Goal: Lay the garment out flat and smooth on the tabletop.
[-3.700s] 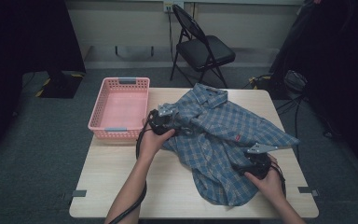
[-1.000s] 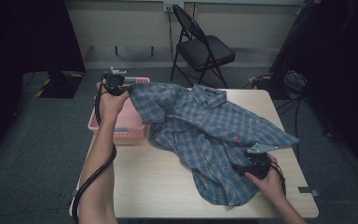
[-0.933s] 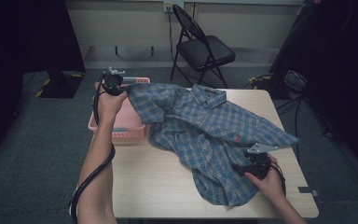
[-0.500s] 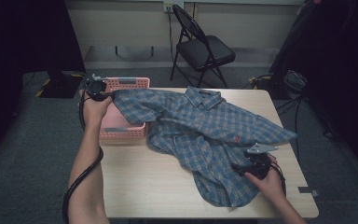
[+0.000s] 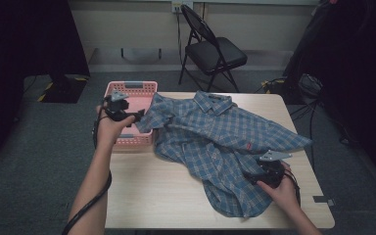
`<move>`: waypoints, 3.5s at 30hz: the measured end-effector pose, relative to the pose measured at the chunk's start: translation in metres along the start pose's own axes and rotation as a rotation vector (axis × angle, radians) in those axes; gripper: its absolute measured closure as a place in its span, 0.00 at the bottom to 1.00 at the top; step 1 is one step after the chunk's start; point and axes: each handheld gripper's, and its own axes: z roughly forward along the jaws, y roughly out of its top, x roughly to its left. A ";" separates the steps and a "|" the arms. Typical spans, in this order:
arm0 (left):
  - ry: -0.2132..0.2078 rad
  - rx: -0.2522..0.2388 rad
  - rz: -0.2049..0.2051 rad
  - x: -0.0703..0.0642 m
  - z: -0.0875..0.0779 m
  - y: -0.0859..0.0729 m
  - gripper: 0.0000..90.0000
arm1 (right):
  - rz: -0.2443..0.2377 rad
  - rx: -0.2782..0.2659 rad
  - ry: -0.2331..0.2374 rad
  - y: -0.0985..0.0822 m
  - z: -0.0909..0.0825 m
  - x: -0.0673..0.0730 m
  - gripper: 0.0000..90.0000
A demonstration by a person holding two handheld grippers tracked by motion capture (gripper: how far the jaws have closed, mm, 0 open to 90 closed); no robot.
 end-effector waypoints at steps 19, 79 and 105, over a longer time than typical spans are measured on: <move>-0.321 0.090 0.114 -0.156 0.036 -0.085 0.24 | -0.001 -0.001 -0.001 0.000 0.000 0.000 0.20; -0.310 0.181 0.225 -0.183 0.056 -0.100 0.17 | 0.008 0.018 0.040 0.003 -0.008 -0.010 1.00; -0.310 0.182 0.225 -0.183 0.056 -0.100 0.17 | 0.106 0.018 -0.103 0.032 0.024 -0.040 0.60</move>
